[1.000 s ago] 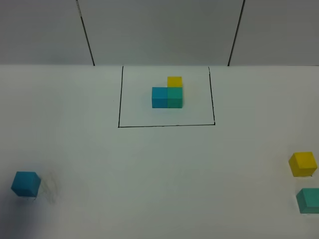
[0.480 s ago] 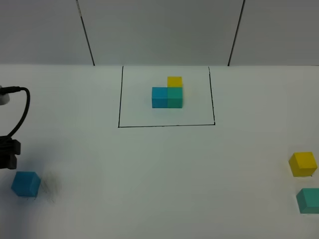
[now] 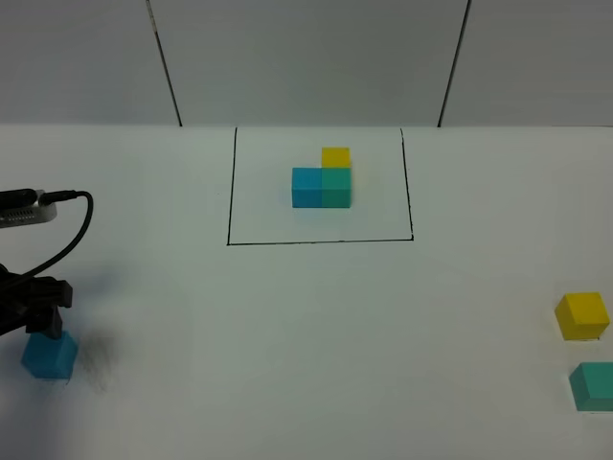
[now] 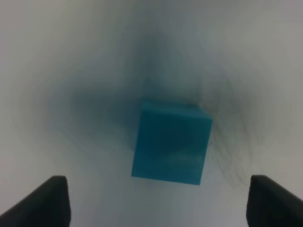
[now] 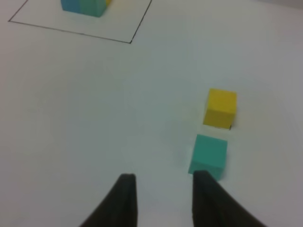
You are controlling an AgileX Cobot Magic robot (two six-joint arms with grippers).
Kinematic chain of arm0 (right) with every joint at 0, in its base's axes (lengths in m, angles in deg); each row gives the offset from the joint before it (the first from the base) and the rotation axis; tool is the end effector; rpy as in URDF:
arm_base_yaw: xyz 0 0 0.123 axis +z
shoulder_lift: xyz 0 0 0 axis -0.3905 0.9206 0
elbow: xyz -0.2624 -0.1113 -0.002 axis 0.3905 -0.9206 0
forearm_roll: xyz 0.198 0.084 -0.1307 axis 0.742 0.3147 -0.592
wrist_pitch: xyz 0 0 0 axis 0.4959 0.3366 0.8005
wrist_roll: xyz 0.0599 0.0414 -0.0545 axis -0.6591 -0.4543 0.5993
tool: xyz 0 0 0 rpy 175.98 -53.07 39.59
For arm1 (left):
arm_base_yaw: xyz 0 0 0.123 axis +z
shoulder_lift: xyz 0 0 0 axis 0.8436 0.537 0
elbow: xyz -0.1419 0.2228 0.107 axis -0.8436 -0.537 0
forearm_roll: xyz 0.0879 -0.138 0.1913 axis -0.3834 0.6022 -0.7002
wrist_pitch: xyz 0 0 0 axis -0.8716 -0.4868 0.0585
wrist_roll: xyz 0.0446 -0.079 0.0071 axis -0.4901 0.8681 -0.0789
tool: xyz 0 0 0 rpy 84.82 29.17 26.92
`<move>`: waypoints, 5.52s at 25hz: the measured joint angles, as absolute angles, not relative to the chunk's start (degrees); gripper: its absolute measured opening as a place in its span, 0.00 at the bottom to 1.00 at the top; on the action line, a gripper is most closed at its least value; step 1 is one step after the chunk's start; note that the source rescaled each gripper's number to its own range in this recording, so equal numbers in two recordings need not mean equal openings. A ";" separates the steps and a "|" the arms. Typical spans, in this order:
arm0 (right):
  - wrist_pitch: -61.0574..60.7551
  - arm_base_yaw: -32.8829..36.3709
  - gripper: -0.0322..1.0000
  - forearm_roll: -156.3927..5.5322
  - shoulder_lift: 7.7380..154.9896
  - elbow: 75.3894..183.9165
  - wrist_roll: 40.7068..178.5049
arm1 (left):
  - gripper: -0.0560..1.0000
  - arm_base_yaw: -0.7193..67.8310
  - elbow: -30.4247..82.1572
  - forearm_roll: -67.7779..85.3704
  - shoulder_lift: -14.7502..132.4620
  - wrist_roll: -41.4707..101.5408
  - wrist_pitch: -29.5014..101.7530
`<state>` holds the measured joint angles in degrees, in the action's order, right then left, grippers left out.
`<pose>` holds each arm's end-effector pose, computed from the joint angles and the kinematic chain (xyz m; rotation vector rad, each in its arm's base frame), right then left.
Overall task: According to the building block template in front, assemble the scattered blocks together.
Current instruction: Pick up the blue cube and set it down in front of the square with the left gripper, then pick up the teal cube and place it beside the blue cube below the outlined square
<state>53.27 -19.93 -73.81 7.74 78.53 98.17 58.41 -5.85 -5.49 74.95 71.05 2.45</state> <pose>-0.0097 0.0129 0.2775 -0.2708 2.0336 0.1086 0.2748 0.0050 0.1875 -0.1818 2.8550 -0.0073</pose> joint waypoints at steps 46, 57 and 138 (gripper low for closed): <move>53.27 -19.93 0.14 -73.81 7.74 78.53 98.17 | 0.05 35.32 14.41 8.43 86.60 10.49 -9.78; 53.27 -19.93 0.14 -73.80 7.74 78.53 98.17 | 0.05 18.38 14.50 -0.28 94.82 4.65 -1.37; 53.27 -19.93 0.14 -73.80 7.74 78.53 98.17 | 1.00 52.26 20.69 -17.78 60.73 49.82 -19.40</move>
